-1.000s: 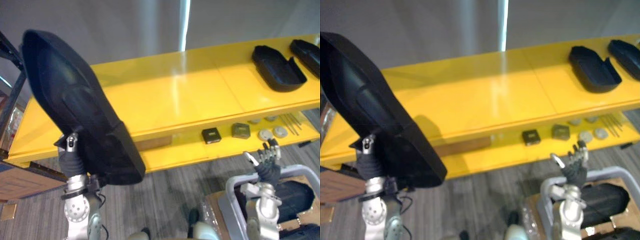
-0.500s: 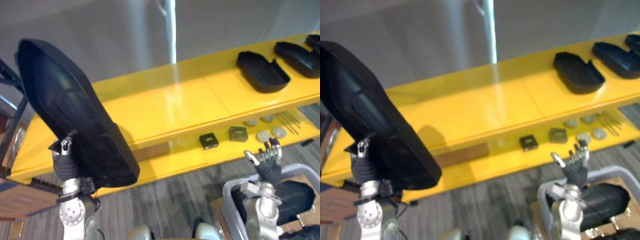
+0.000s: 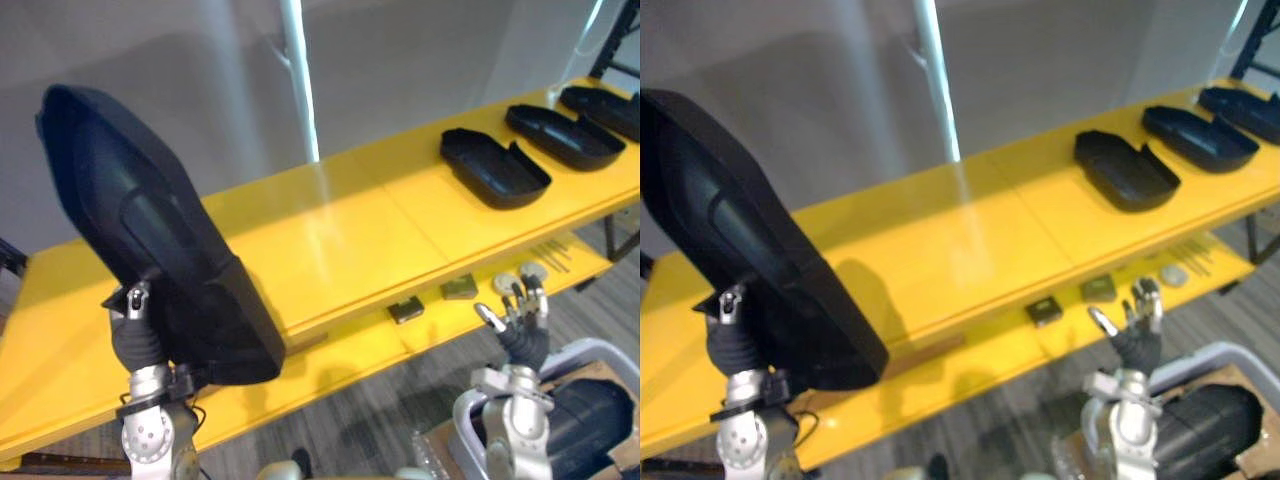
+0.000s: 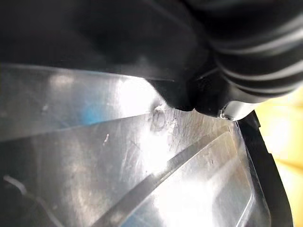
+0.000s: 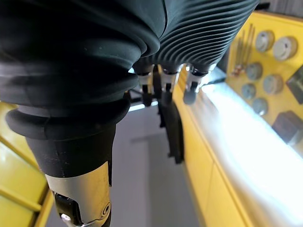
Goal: Walk over and take plastic housings, then place them on the shelf
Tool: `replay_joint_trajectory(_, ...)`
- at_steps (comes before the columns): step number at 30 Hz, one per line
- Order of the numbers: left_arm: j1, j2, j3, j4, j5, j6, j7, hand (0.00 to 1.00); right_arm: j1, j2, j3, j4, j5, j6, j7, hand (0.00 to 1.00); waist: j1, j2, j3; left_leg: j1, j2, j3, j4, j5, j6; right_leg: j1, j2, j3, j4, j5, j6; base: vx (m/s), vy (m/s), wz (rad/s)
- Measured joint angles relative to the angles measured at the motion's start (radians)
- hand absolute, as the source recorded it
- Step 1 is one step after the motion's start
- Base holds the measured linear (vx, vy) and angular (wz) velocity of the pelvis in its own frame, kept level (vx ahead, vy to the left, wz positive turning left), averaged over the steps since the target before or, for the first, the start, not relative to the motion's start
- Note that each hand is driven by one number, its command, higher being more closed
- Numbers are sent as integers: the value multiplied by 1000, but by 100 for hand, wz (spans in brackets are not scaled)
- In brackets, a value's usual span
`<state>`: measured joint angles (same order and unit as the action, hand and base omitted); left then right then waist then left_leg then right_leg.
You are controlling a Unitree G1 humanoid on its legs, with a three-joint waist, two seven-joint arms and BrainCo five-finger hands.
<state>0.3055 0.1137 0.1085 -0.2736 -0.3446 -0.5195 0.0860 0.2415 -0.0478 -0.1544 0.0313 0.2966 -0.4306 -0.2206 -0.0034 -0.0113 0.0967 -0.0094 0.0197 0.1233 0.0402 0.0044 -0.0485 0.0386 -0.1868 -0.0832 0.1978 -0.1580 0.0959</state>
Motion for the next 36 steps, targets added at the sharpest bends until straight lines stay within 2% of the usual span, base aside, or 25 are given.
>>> replay_joint_trajectory(4,-7,0,-15,-1,2,11,0,100,0,2,-8,2,-46,-17,-77,0,-6,-20,-18,9,-14,-6,-41,18,3,14,-3,-5,-34,11,19,31,30,10)
replay_joint_trajectory(8,-67,2,-53,-3,43,75,-3,100,-1,-3,-64,14,-76,-24,-145,0,-13,15,-11,15,-12,-10,-117,65,3,11,1,-25,-73,37,25,-24,8,11)
replay_joint_trajectory(12,-166,74,-112,-20,113,141,2,100,-3,-16,-89,26,-75,-20,-150,0,-22,24,-12,26,-6,-4,-119,67,3,26,13,-21,-91,53,22,-13,-2,-6)
replay_joint_trajectory(15,-299,129,-181,-41,131,236,4,100,-14,-29,-87,29,-74,-15,-143,0,-45,24,-12,30,-5,5,-119,68,3,28,15,-14,-99,64,21,-37,19,-13)
replay_joint_trajectory(16,-370,148,-201,-34,138,302,27,100,-18,-30,-80,32,-73,-3,-127,0,-47,23,-12,37,-1,28,-121,67,3,26,18,7,-105,73,20,-36,27,-33)
replay_joint_trajectory(17,-399,156,-203,-21,145,325,31,100,-21,-30,-74,34,-73,0,-123,0,-52,24,-12,40,0,34,-124,66,4,26,18,12,-106,75,21,-52,28,-34)
replay_joint_trajectory(18,-454,171,-203,9,158,371,45,100,-20,-30,-63,38,-72,4,-114,0,-67,24,-12,44,1,40,-126,66,4,27,19,17,-107,76,22,-45,16,-17)
replay_joint_trajectory(21,-603,234,-204,162,157,459,98,100,-19,-31,-31,59,-72,17,-83,0,-93,26,-11,44,11,73,-127,62,1,9,28,44,-109,86,22,-65,20,-30)
replay_joint_trajectory(25,-738,304,-208,348,159,536,148,100,1,-52,-4,65,-75,27,-47,0,-120,28,-12,43,28,109,-128,62,-2,-4,36,78,-127,105,20,-17,10,-28)
replay_joint_trajectory(27,-842,339,-239,451,159,604,174,100,17,-82,0,67,-73,27,-38,0,-126,28,-12,44,32,127,-128,64,-3,-12,39,91,-128,108,20,8,1,-17)
replay_joint_trajectory(30,-935,385,-273,550,158,684,182,100,19,-109,2,72,-54,26,-20,0,-139,27,-11,37,34,139,-128,64,-4,-28,42,109,-128,112,20,12,3,-15)
replay_joint_trajectory(33,-993,402,-287,634,167,754,206,100,19,-127,7,72,-29,20,-18,0,-155,22,1,22,35,143,-128,67,-6,-46,44,118,-126,115,19,8,2,-3)
replay_joint_trajectory(36,-1013,417,-286,710,157,799,238,100,19,-128,38,72,-1,19,-18,0,-165,13,10,17,39,147,-127,68,-8,-55,50,125,-126,116,18,2,-8,-5)
